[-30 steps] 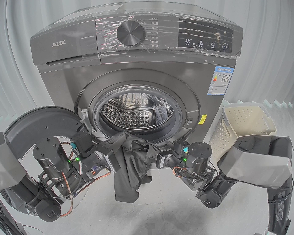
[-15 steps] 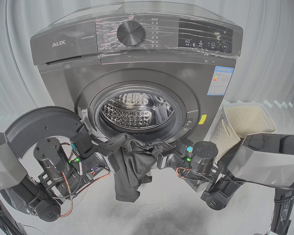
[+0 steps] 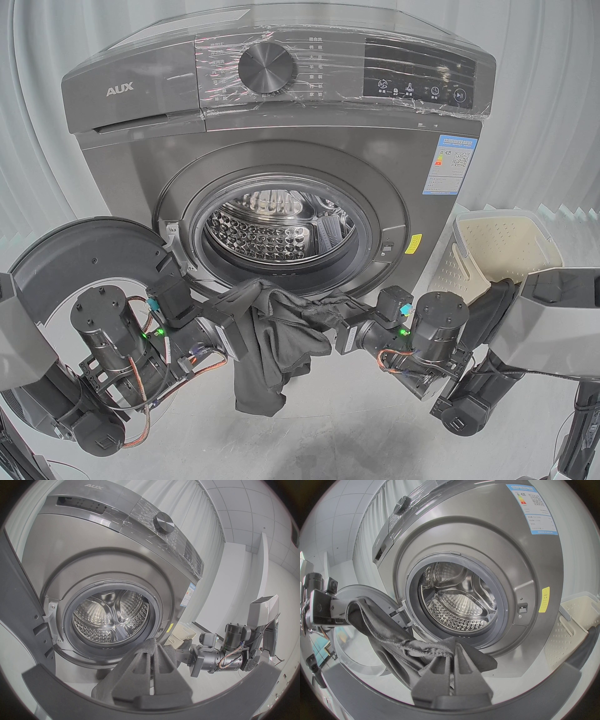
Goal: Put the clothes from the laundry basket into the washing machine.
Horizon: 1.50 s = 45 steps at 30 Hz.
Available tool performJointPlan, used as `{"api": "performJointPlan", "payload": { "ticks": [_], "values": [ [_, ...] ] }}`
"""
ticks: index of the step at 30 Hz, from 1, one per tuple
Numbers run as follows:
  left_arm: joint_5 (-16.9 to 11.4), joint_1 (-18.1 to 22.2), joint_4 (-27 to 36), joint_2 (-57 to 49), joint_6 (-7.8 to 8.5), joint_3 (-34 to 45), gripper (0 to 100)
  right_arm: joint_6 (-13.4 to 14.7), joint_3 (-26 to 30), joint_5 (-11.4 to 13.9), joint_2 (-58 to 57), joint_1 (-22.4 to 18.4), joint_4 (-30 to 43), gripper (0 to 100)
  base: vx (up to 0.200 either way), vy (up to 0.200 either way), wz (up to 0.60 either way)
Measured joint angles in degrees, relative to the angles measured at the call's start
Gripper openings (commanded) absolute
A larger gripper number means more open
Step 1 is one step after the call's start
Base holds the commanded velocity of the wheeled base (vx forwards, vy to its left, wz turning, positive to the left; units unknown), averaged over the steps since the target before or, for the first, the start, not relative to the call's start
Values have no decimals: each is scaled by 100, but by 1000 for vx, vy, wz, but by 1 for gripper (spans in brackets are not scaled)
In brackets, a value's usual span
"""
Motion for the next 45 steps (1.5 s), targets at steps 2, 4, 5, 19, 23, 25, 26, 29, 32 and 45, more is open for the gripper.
{"api": "performJointPlan", "payload": {
  "ticks": [2, 4, 5, 19, 23, 25, 26, 29, 32, 45],
  "values": [
    [0, -2, 1, -6, 0, -10, 0, -4, 0, 4, 66, 0, -2, 0, 0, 0, 0],
    [2, -2, 4, -12, 2, -11, 0, -9, -28, 9, 173, -2, -5, 100, 0, 0, 0],
    [0, -2, 6, -17, 2, -13, 0, -9, -50, 9, 236, -5, -5, 100, 0, 0, 0],
    [0, -2, 6, -41, 9, -21, 0, -52, -638, 6, 1003, 243, -2, 100, 0, 0, 0],
    [0, -2, 6, -43, 6, -11, 0, -48, -794, -18, 1061, 251, 0, 100, 0, 0, 0],
    [0, -2, 9, -43, 9, -7, 0, -41, -868, -29, 1061, 235, 0, 100, 0, 0, 0],
    [0, -2, 6, -43, 9, -2, 0, -39, -891, -32, 1054, 222, -2, 100, 0, 0, 0],
    [2, 0, 4, -39, 9, 1, 0, -34, -896, -33, 992, 191, 0, 100, 0, 0, 0],
    [2, 5, 4, -32, 9, 6, 0, -30, -814, -33, 886, 144, 2, 100, 0, 0, 0],
    [0, -2, 1, -11, 9, 15, 0, -22, -638, -35, 567, -55, -2, 100, 0, 0, 0]
  ]
}}
